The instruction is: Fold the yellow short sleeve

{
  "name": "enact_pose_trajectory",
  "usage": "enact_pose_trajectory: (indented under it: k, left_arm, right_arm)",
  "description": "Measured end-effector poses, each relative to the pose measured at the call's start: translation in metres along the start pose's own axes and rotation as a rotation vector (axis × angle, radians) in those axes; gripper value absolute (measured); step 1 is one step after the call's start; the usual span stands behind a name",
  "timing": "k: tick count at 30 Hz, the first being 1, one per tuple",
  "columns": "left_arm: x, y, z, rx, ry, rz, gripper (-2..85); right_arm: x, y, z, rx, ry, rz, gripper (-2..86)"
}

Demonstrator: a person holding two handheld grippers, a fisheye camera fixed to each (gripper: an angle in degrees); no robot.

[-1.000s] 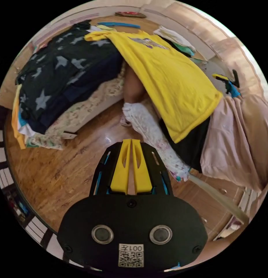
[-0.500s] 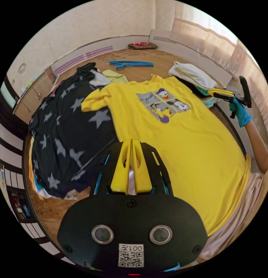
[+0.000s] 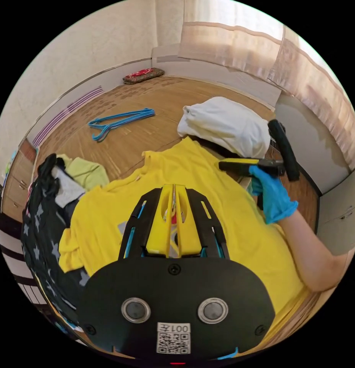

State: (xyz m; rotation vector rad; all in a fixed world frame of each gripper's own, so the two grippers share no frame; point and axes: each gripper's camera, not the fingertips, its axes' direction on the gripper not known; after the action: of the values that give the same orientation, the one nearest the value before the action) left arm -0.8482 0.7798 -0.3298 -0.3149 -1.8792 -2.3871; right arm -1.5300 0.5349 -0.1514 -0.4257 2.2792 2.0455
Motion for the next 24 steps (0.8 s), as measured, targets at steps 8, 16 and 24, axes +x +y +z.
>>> enact_pose_trajectory:
  k: [8, 16, 24]
  left_arm:
    - [0.015, -0.13, 0.084, -0.048, 0.071, 0.085, 0.9]
    - [0.021, -0.18, 0.144, -0.03, 0.114, 0.021, 3.2]
    - [0.018, -0.199, 0.187, -0.102, 0.076, 0.053, -0.4]
  right_arm:
    - [0.012, -0.005, -0.005, -0.027, -0.071, -0.253, 1.7]
    - [0.034, -0.007, -0.007, -0.037, -0.22, -0.348, 1.6]
    - [0.024, -0.008, 0.0, 0.004, -0.207, -0.444, 1.3]
